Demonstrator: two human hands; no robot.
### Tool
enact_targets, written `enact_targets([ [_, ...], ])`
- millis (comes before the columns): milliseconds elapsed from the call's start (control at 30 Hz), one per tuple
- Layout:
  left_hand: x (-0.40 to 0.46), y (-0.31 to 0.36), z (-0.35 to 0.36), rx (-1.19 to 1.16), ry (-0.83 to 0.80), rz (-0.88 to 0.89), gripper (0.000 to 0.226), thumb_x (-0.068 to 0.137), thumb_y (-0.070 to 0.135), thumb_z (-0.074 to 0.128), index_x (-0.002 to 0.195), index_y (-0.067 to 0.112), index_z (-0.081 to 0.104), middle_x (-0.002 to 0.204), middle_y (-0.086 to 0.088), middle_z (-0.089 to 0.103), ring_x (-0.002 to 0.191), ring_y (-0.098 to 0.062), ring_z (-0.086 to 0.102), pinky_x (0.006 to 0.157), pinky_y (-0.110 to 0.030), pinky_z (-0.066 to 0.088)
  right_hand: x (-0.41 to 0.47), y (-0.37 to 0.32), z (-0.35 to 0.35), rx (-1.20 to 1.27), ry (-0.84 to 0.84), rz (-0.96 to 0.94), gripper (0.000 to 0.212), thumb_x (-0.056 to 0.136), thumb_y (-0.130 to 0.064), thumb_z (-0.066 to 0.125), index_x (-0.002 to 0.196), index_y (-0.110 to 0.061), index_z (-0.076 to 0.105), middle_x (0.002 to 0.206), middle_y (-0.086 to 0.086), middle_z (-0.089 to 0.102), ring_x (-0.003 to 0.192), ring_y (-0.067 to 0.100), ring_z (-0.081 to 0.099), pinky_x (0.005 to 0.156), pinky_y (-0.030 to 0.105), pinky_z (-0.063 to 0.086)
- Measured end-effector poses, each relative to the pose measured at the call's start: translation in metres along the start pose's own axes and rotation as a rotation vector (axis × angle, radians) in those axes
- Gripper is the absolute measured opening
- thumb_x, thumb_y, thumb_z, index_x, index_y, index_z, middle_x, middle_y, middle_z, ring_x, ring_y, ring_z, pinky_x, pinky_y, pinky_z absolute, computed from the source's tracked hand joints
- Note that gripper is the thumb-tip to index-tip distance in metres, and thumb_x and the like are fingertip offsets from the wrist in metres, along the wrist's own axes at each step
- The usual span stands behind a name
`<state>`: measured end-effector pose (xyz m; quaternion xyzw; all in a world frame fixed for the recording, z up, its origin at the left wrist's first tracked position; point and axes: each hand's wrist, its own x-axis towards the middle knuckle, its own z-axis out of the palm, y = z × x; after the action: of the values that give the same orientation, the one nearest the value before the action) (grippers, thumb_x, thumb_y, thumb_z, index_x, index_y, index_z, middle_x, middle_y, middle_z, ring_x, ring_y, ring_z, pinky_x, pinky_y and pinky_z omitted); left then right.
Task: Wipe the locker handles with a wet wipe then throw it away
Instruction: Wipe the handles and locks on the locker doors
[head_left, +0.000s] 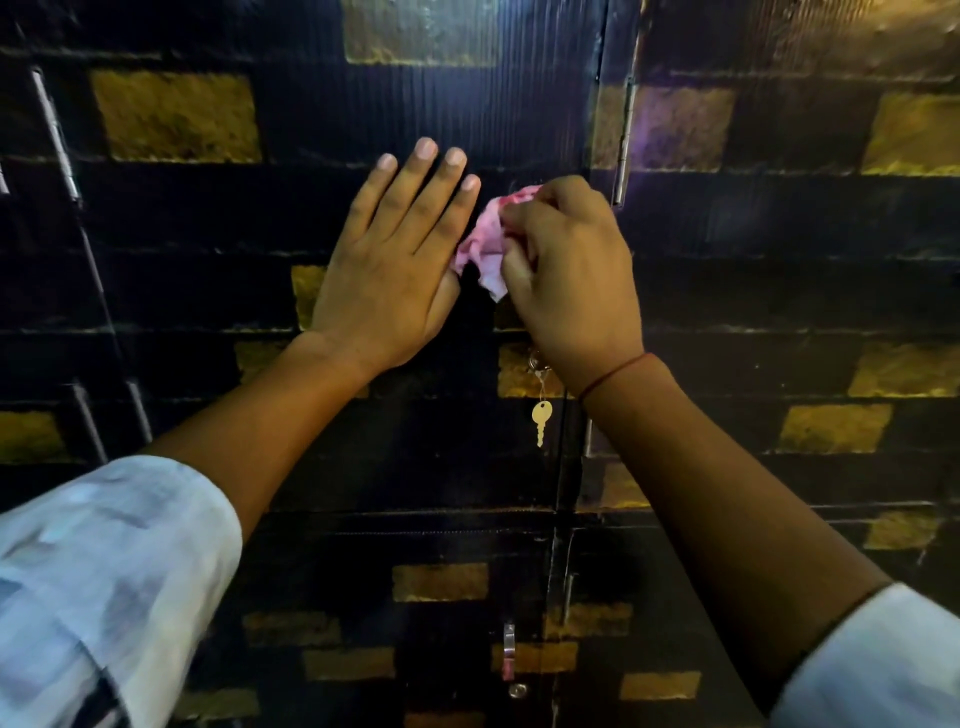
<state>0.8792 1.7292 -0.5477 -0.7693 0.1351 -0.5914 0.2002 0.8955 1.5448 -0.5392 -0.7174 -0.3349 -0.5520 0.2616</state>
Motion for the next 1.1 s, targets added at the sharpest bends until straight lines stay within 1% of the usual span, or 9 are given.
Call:
enact_targets([
  [233,-0.02,0.004,-0.002,-0.015,-0.061,-0.022,0.062,0.104,0.022,0.039,0.16,0.002,0.024,0.168,-0.017,0.02,0.157,-0.034,0.015,0.128,-0.052,0.01,-0.022,-0.001,-0.01,0.001,0.044,-0.02,0.012,0.084,-0.005,0.062,0.09,-0.004,0.072,0.092,0.012,0.064,0.085,0.028,0.059,0.076,0.026,0.04],
  [400,-0.026,0.032,-0.009,-0.257,-0.032,-0.204,0.061,0.098,0.016,0.043,0.157,0.004,0.035,0.165,-0.016,0.03,0.155,-0.033,0.02,0.127,-0.05,0.011,-0.071,-0.006,-0.021,0.198,0.083,0.13,0.014,0.085,-0.005,0.066,0.097,-0.009,0.073,0.096,0.006,0.071,0.089,0.018,0.065,0.079,0.033,0.055],
  [500,-0.061,0.065,-0.015,-0.523,0.017,-0.304,0.055,0.094,0.014,0.046,0.148,0.005,0.05,0.143,-0.013,0.056,0.133,-0.029,0.049,0.109,-0.043,0.036,-0.109,-0.011,-0.019,0.39,0.013,0.25,0.012,0.09,-0.007,0.067,0.102,-0.01,0.067,0.098,0.0,0.07,0.089,0.009,0.065,0.077,0.028,0.056],
  [567,-0.096,0.088,-0.017,-0.728,-0.052,-0.34,0.05,0.095,0.013,0.048,0.144,0.006,0.055,0.12,-0.011,0.063,0.11,-0.023,0.059,0.094,-0.035,0.048,-0.138,-0.014,-0.014,0.502,-0.021,0.3,0.014,0.091,-0.006,0.07,0.104,-0.008,0.064,0.096,-0.001,0.069,0.087,0.008,0.066,0.074,0.025,0.056],
  [633,-0.128,0.107,-0.02,-0.915,-0.139,-0.375,0.045,0.096,0.014,0.053,0.14,0.007,0.06,0.11,-0.003,0.065,0.097,-0.012,0.064,0.084,-0.023,0.052,-0.167,-0.015,-0.008,0.56,-0.059,0.351,0.017,0.09,-0.007,0.072,0.104,-0.007,0.064,0.094,-0.001,0.068,0.085,0.009,0.066,0.071,0.024,0.056],
  [767,-0.167,0.132,-0.019,-1.147,-0.221,-0.438,0.035,0.097,0.012,0.068,0.131,0.012,0.064,0.106,0.011,0.07,0.092,0.003,0.07,0.077,-0.009,0.051,-0.21,-0.014,0.006,0.64,-0.139,0.45,0.017,0.088,-0.004,0.074,0.101,-0.006,0.064,0.089,-0.007,0.066,0.081,0.007,0.065,0.069,0.019,0.053],
  [900,-0.186,0.142,-0.017,-1.284,-0.336,-0.664,0.024,0.094,0.003,0.07,0.104,0.024,0.071,0.089,0.02,0.074,0.084,0.001,0.072,0.073,-0.012,0.054,-0.241,-0.015,0.014,0.691,-0.245,0.519,0.014,0.09,-0.009,0.071,0.102,-0.006,0.066,0.092,-0.004,0.067,0.083,0.008,0.065,0.073,0.018,0.054],
  [1000,-0.201,0.148,-0.013,-1.223,-0.421,-0.773,0.025,0.092,0.011,0.075,0.091,0.036,0.07,0.081,0.022,0.073,0.078,0.002,0.071,0.069,-0.015,0.054,-0.266,-0.015,0.02,0.76,-0.282,0.621,0.015,0.098,-0.012,0.057,0.108,-0.007,0.067,0.1,0.004,0.069,0.091,0.015,0.068,0.079,0.039,0.059],
  [1100,-0.221,0.153,-0.007,-1.249,-0.54,-0.908,0.01,0.092,0.027,0.076,0.084,0.032,0.072,0.079,0.007,0.075,0.074,-0.013,0.072,0.063,-0.029,0.058,-0.293,-0.02,0.024,0.701,-0.29,0.555,0.022,0.099,-0.025,0.057,0.113,-0.009,0.065,0.106,0.003,0.066,0.098,0.016,0.065,0.082,0.041,0.056],
])
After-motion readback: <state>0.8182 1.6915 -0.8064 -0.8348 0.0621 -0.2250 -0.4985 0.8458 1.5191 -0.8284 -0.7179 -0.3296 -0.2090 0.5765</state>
